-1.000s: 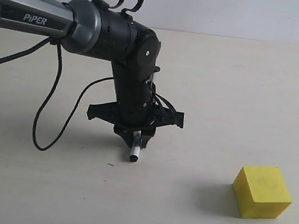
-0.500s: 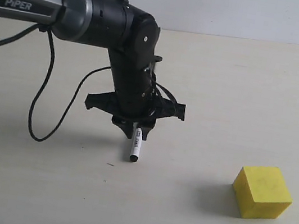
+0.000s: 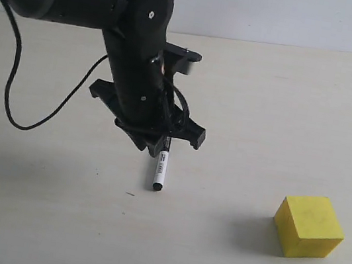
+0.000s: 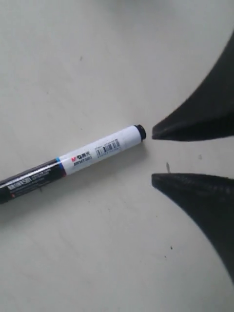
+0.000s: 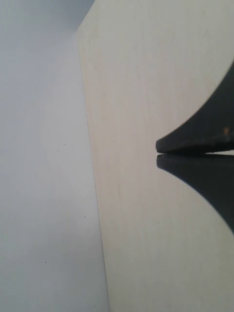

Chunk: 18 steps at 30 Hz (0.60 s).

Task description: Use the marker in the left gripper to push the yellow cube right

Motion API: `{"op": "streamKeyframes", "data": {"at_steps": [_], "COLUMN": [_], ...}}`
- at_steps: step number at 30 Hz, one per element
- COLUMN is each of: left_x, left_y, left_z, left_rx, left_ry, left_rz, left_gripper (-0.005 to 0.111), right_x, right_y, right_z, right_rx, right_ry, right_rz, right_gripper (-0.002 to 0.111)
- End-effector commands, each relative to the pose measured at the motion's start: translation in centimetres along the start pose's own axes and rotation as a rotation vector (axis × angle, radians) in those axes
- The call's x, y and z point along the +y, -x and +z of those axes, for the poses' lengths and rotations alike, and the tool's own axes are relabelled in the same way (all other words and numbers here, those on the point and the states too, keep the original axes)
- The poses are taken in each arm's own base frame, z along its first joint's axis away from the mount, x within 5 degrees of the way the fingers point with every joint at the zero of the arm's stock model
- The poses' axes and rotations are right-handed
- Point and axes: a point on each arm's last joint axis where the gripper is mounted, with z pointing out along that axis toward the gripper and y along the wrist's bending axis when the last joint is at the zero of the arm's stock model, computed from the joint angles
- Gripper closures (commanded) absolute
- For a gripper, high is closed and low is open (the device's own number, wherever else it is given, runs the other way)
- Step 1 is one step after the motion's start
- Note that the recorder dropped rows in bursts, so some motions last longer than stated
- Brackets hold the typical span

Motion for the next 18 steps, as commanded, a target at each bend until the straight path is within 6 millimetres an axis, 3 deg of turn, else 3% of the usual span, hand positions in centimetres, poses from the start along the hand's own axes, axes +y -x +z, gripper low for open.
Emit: {"op": "streamKeyframes", "data": {"at_steps": [1, 5, 9, 14, 18], "left_x": [-0.7, -2.1, -3.3, -5.2, -6.0], "left_y": [-1.7, -4.6, -9.3, -15.0, -17.1], "left_z": [-0.3, -0.8, -1.4, -2.3, -2.4], "left_rx": [-0.171, -0.393, -0.536, -0.542, -0.503], "left_ry": [-0.084, -0.158, -0.212, -0.280, -0.299], "left_rz": [-0.001, 0.048, 0.164, 0.310, 0.374], "left_gripper": [0.107, 0.107, 0.107, 0.107, 0.107], "right_x": [-0.1, -0.1, -0.1, -0.1, -0.1], "right_y": [-0.1, -0.1, -0.1, -0.1, -0.1], "right_z": [0.0, 0.0, 0.0, 0.0, 0.0], "right_rx": [-0.008, -0.008, -0.008, -0.008, -0.008], "right_ry": [-0.006, -0.006, -0.006, -0.006, -0.006], "right_rz": [-0.007, -0.007, -0.007, -0.007, -0.007], "right_gripper": [0.108, 0.108, 0.108, 0.108, 0.108]}}
